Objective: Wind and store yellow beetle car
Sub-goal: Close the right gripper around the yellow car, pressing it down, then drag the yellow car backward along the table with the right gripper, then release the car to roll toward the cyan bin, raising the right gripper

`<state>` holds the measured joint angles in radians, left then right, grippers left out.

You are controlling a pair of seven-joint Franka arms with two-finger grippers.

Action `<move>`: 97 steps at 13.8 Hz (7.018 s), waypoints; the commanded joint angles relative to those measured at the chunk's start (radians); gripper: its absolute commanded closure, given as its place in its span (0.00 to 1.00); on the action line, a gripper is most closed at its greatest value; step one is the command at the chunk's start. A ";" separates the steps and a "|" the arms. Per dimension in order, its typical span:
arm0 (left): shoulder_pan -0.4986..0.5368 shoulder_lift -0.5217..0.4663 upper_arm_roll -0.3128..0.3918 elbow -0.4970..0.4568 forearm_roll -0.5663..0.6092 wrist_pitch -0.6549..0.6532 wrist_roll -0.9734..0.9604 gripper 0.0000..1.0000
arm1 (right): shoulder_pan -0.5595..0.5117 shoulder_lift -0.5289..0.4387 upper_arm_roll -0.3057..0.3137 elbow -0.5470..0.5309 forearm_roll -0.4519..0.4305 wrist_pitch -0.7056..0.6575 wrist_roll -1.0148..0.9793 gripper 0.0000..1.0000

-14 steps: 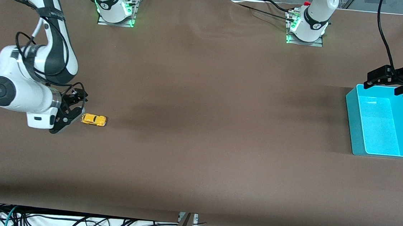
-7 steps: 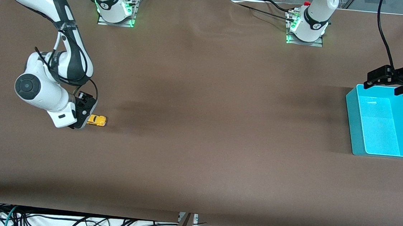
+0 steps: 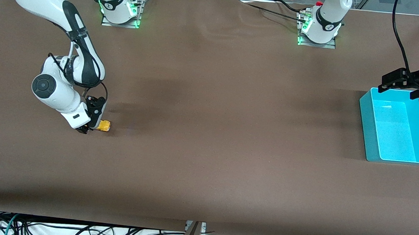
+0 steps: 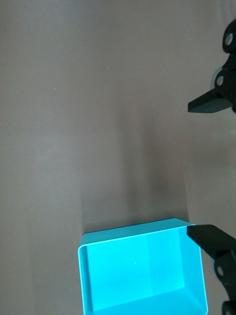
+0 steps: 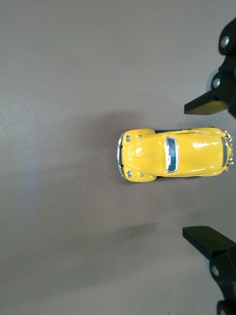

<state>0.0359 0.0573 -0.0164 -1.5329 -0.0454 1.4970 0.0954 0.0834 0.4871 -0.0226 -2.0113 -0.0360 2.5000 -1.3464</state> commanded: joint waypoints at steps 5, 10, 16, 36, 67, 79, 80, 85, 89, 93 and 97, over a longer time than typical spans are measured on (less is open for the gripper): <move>0.002 0.004 -0.002 0.007 -0.022 0.008 -0.010 0.00 | -0.036 0.008 0.003 -0.026 -0.008 0.066 -0.126 0.01; 0.002 0.006 -0.002 0.005 -0.021 0.006 -0.010 0.00 | -0.033 0.016 0.003 -0.023 -0.010 0.068 -0.126 0.14; 0.002 0.009 -0.002 0.007 -0.021 0.006 -0.010 0.00 | -0.024 0.016 0.009 -0.018 -0.012 0.072 -0.128 0.33; 0.002 0.009 -0.002 0.007 -0.021 0.005 -0.010 0.00 | -0.047 0.041 0.010 -0.018 -0.008 0.089 -0.207 0.58; 0.002 0.009 -0.002 0.007 -0.022 0.005 -0.010 0.00 | -0.225 0.050 0.013 0.014 0.001 0.097 -0.458 0.00; 0.002 0.009 -0.002 0.007 -0.022 0.005 -0.010 0.00 | -0.217 -0.013 0.046 0.520 0.107 -0.591 -0.171 0.00; 0.002 0.009 -0.002 0.007 -0.022 0.006 -0.010 0.00 | -0.217 -0.036 0.047 0.522 0.108 -0.618 -0.096 0.00; 0.002 0.009 -0.002 0.007 -0.021 0.006 -0.010 0.00 | -0.197 -0.166 0.087 0.523 0.105 -0.765 0.425 0.00; 0.002 0.010 -0.002 0.010 -0.022 0.006 -0.008 0.00 | -0.175 -0.214 0.113 0.555 0.105 -0.889 0.839 0.00; 0.001 0.019 -0.001 0.019 -0.024 0.006 -0.010 0.00 | -0.153 -0.217 0.148 0.585 0.094 -0.949 1.192 0.00; -0.001 0.022 -0.002 0.023 -0.013 0.009 -0.010 0.00 | -0.145 -0.222 0.168 0.586 0.079 -0.952 1.294 0.00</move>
<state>0.0359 0.0662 -0.0164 -1.5329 -0.0454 1.5053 0.0954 -0.0633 0.2696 0.1324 -1.4408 0.0605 1.5711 -0.0835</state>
